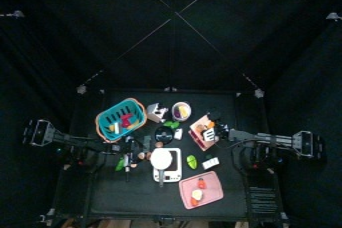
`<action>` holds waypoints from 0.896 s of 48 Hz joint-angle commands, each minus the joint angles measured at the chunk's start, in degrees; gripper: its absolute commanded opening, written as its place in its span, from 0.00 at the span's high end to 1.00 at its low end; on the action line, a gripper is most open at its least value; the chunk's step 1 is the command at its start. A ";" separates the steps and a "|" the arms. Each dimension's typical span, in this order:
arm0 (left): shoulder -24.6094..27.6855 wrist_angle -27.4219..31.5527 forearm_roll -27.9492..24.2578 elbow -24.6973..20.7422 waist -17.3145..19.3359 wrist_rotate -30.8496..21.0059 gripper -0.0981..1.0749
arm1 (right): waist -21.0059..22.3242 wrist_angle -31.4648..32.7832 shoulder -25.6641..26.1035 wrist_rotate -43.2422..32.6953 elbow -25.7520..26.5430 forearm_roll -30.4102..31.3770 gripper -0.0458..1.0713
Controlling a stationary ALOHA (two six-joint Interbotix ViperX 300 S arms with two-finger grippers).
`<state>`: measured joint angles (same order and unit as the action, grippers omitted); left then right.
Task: Place squash half on drawer
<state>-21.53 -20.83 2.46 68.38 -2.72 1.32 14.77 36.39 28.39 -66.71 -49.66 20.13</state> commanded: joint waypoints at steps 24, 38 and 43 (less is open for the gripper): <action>-0.09 -0.18 0.09 -0.62 0.00 0.09 0.08 | -0.53 -0.09 0.44 0.00 0.18 -1.23 0.19; -0.09 -0.09 0.09 -0.53 0.09 0.00 0.08 | -0.70 -0.09 0.44 0.09 0.00 -1.05 0.19; -0.09 -0.18 0.09 -0.53 0.09 0.00 0.08 | -0.97 -0.18 0.88 0.18 0.44 -1.05 0.19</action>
<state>-21.53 -20.74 2.46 68.38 -2.72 1.32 14.15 36.47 28.39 -66.62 -50.10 18.90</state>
